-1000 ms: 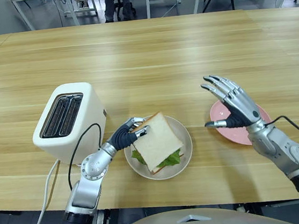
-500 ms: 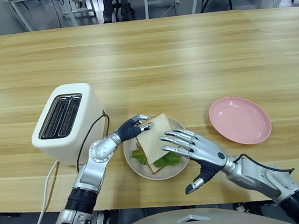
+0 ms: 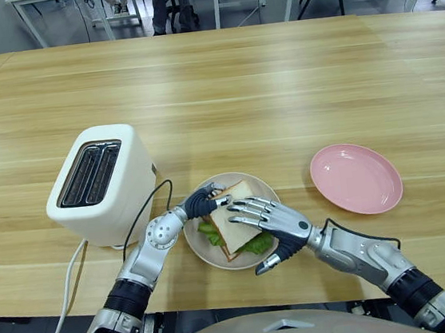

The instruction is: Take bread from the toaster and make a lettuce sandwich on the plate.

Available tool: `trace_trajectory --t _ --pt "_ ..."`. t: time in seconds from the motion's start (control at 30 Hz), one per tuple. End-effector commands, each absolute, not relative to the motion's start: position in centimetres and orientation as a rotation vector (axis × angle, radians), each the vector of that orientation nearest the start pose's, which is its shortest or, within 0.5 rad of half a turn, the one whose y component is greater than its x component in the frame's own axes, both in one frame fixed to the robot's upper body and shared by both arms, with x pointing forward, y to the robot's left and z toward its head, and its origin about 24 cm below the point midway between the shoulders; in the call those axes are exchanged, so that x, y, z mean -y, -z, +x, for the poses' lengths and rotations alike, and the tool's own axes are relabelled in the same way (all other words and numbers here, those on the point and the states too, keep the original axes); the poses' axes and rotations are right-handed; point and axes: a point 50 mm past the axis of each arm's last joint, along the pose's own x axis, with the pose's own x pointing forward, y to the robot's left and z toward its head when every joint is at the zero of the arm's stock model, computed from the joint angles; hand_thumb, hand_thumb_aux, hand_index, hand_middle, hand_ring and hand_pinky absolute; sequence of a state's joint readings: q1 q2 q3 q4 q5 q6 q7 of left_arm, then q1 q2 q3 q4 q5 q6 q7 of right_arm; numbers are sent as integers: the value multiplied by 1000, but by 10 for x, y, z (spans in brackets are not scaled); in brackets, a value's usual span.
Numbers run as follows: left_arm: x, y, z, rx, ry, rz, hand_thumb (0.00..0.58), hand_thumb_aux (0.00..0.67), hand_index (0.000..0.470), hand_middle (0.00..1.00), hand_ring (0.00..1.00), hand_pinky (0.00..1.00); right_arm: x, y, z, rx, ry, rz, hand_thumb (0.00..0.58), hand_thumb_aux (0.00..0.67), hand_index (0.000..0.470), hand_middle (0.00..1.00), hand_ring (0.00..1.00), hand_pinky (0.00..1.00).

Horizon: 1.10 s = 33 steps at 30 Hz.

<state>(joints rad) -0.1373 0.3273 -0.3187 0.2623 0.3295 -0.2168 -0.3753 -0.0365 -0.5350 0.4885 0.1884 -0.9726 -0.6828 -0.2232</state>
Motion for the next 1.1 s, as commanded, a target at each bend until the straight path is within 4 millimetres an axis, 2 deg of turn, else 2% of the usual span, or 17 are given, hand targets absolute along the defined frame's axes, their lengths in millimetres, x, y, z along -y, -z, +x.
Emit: trace_trajectory --t 0.03,0.27,0.3,0.33,0.37,0.47,0.53,0.77,0.8,0.83,0.87,0.9,0.93,0.97,1.0,1.03,1.1 --pt "-122 -13 255 -3 744 778 580 670 460 1000 1000 1000 135 39 176 249 -1150 -1289 0 0 0 0 0 0" --pt "-123 -41 268 244 528 1027 573 596 409 1000 1000 1000 135 47 176 164 -1273 -1342 0 0 0 0 0 0" --pt "-123 -50 270 311 467 1072 436 336 231 1000 1000 1000 133 47 177 161 -1277 -1346 0 0 0 0 0 0" --pt "-123 -60 270 380 413 1107 108 66 45 1000 1000 1000 133 48 177 159 -1286 -1355 0 0 0 0 0 0" --pt "-123 -71 270 457 337 1139 0 0 0 1000 1000 1000 131 48 177 162 -1290 -1365 0 0 0 0 0 0" --pt "-126 -99 264 634 189 1163 0 0 0 1000 1000 1000 127 49 179 176 -1280 -1370 0 0 0 0 0 0" --pt "-130 -115 257 718 110 1133 0 0 0 0 0 0 123 44 184 212 -1238 -1357 0 0 0 0 0 0" --pt "-154 -141 226 843 -14 944 0 0 0 0 0 0 115 3 210 389 -947 -1142 0 0 0 0 0 0" --pt "-157 -141 223 843 -10 914 0 0 0 0 0 0 115 -5 214 410 -887 -1089 349 247 170 0 0 0" --pt "-160 -141 220 833 -1 871 0 0 0 0 0 0 116 -13 218 428 -837 -1025 580 670 460 0 0 0" --pt "-162 -140 218 822 23 825 209 134 92 0 0 0 118 -22 222 455 -785 -955 580 670 460 0 0 0" --pt "-164 -140 215 823 34 794 572 591 406 0 0 0 119 -30 225 474 -738 -884 580 670 460 0 0 0" --pt "-167 -139 214 815 52 751 580 670 460 90 90 90 121 -39 228 490 -694 -813 580 670 460 0 0 0" --pt "-168 -138 212 803 81 717 580 670 460 871 871 871 123 -46 231 510 -653 -753 580 670 460 78 78 78" --pt "-169 -138 210 810 98 700 580 670 460 1000 1000 1000 124 -53 233 515 -627 -683 580 670 460 404 404 404" --pt "-170 -138 210 801 117 668 580 670 460 1000 1000 1000 126 -59 234 528 -603 -628 580 670 460 1000 1000 1000" --pt "-172 -139 206 814 158 601 580 670 460 1000 1000 1000 128 -70 235 536 -586 -505 580 670 460 1000 1000 1000"
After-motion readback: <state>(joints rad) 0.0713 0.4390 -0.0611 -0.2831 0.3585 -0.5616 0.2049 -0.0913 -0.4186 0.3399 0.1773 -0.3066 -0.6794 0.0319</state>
